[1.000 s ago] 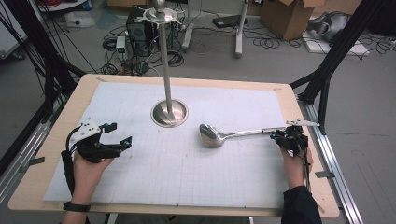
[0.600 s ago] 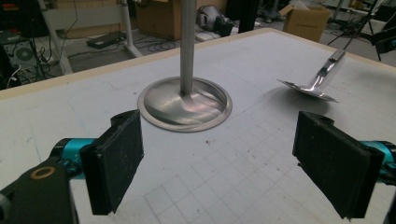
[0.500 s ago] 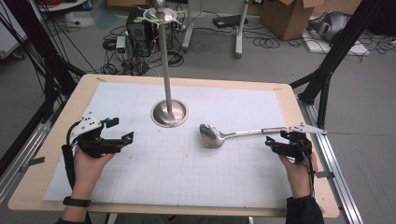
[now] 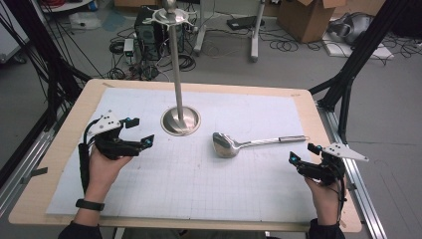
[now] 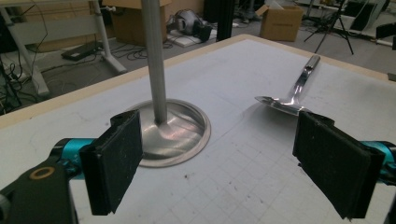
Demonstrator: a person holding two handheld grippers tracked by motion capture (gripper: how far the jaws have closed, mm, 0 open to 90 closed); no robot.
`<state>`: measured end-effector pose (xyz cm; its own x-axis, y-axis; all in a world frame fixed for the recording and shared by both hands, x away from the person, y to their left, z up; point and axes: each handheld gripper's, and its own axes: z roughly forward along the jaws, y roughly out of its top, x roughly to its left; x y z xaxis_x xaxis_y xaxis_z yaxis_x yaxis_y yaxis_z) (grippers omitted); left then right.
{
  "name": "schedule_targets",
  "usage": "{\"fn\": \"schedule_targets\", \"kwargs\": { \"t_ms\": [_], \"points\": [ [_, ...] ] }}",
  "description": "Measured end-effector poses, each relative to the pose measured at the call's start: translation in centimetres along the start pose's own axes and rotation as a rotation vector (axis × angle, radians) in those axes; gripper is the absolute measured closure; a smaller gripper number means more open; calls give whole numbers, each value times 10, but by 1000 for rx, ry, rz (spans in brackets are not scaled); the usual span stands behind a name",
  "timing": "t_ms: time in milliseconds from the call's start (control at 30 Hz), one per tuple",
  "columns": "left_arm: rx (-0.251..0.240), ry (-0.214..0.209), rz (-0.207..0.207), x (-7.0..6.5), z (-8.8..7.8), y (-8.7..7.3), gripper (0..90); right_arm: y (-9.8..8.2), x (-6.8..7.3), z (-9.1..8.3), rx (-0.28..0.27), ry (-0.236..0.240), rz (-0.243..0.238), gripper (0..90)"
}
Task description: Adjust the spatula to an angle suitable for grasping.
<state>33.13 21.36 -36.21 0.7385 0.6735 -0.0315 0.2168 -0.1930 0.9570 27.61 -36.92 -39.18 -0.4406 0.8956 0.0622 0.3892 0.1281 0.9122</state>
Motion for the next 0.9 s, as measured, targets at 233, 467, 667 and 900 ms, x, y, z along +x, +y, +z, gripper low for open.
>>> {"fn": "schedule_targets", "kwargs": {
  "t_ms": [233,467,667,900],
  "points": [
    [6,-41,24,-4,16,11,165,-2,-3,-8,-16,43,10,160],
    [12,-93,35,-11,43,19,165,-6,-9,-15,-30,55,34,161],
    [19,-120,49,-17,60,29,166,-6,-11,-16,-38,60,39,162],
    [61,-150,11,-22,76,39,190,-7,-12,-14,-39,68,48,165]
  ]
}}
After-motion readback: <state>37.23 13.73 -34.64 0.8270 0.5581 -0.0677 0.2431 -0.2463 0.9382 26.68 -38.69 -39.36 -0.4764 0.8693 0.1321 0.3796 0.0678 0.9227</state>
